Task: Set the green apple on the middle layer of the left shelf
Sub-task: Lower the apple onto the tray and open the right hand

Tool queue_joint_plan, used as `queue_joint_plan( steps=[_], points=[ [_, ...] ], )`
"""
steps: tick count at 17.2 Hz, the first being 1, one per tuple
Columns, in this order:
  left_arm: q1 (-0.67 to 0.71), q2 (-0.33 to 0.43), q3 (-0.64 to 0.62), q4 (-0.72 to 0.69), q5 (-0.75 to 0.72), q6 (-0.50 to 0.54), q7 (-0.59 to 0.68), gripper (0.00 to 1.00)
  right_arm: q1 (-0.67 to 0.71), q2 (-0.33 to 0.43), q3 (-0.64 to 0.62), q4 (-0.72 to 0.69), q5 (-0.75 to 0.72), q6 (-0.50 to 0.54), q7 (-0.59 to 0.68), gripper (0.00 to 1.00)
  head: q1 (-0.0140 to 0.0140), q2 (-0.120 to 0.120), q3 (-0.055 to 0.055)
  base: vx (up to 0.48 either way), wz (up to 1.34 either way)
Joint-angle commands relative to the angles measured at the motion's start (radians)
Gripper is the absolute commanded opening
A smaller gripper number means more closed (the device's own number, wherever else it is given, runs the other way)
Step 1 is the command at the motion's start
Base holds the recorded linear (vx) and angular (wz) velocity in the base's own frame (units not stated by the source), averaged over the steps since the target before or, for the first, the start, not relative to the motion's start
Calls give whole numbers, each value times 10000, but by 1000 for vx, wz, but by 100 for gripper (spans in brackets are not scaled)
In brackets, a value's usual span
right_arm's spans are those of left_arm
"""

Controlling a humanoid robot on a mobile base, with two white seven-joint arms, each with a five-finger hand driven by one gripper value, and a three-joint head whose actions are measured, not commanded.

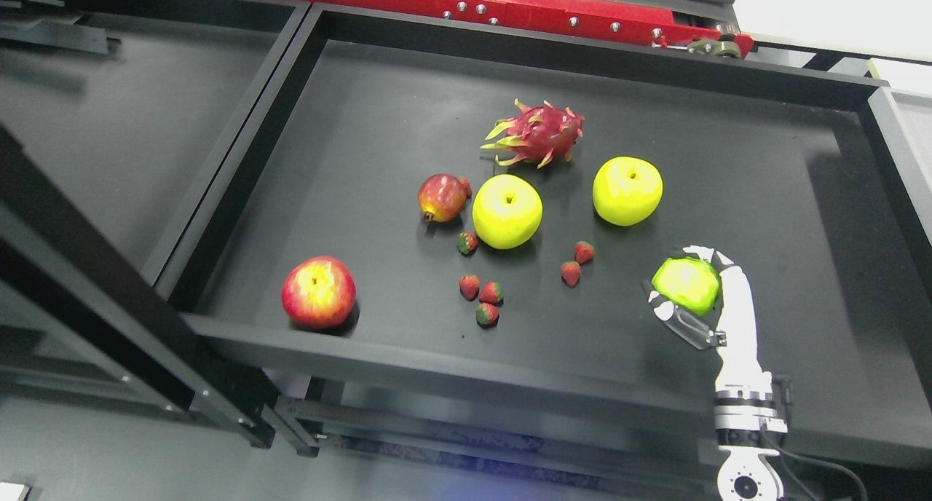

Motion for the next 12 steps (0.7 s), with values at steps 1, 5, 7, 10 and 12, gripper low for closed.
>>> queue_joint_plan(
  steps=[1,5,7,10,12],
  points=[
    [93,174,0,0,0,49,11,100,-292,-175,-119,-36,0,174,-44,0,0,0,0,155,-73],
    [93,174,0,0,0,48,11,100,-261,-175,-210,-36,0,174,-44,0,0,0,0,142,-67],
    [93,174,0,0,0,49,11,100,-261,-175,-287,-36,0,174,-28,0,0,0,0,103,-55],
    [93,174,0,0,0,49,11,100,-261,-175,-288,-20,0,174,2,0,0,0,0,67,-25],
    [93,174,0,0,0,49,11,100,-246,-175,-211,-20,-45,234,63,79,0,0,0,40,-2]
  ],
)
